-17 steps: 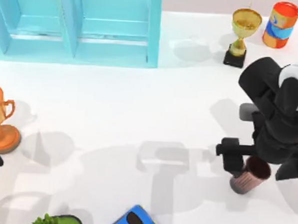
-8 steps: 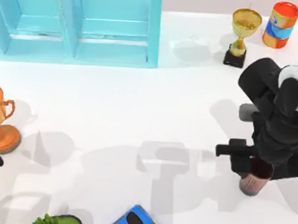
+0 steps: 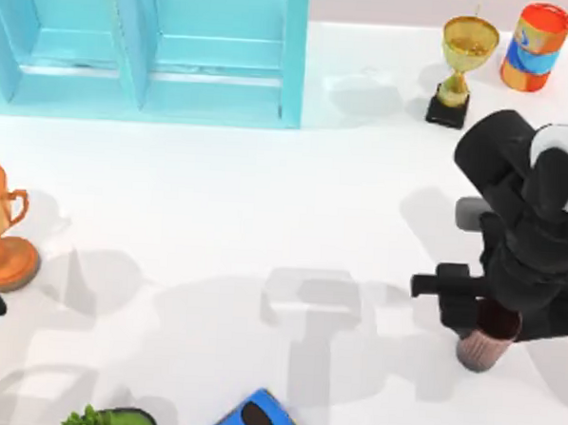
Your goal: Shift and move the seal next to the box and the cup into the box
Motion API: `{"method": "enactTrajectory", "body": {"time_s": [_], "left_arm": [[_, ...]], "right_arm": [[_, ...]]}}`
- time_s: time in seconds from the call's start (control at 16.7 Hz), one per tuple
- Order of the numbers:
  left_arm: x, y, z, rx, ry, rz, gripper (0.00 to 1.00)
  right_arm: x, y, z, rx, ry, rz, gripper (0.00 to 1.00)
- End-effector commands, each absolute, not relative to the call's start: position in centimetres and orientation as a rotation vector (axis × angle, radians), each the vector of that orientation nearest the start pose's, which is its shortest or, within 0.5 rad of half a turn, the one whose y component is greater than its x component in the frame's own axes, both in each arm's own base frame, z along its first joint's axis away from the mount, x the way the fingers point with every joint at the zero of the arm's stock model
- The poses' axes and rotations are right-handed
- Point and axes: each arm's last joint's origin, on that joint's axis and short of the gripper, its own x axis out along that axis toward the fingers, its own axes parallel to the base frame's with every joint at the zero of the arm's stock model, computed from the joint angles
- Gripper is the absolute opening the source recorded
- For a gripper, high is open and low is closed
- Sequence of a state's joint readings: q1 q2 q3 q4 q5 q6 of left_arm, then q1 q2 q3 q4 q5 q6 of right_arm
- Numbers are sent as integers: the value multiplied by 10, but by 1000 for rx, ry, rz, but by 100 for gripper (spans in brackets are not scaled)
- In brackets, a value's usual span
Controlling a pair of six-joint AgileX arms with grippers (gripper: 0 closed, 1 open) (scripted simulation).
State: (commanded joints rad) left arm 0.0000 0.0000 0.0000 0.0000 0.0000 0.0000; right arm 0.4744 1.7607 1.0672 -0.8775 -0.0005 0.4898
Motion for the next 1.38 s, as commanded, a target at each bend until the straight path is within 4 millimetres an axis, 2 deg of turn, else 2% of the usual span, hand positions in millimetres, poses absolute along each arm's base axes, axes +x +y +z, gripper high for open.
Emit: {"method": "enactTrajectory", "body": {"time_s": [0.12, 0.24, 0.54, 0.66, 1.08, 1.2, 1.38], "left_arm": [[106, -1, 160, 0, 0, 0, 100], [106, -1, 160, 0, 0, 0, 100], [106, -1, 160, 0, 0, 0, 100], [106, -1, 160, 0, 0, 0, 100], [106, -1, 160, 0, 0, 0, 100], [106, -1, 160, 0, 0, 0, 100], [106, -1, 160, 0, 0, 0, 100]], "right_arm": [[270, 136, 155, 12, 1568, -7, 0], [275, 122, 170, 11, 1564, -4, 0], [274, 58, 229, 7, 1588, -11, 0], [269, 43, 245, 10, 1576, -10, 0], [268, 37, 249, 8, 1572, -8, 0], [269, 23, 251, 9, 1562, -6, 0], [266, -19, 252, 5, 1546, -5, 0]]}}
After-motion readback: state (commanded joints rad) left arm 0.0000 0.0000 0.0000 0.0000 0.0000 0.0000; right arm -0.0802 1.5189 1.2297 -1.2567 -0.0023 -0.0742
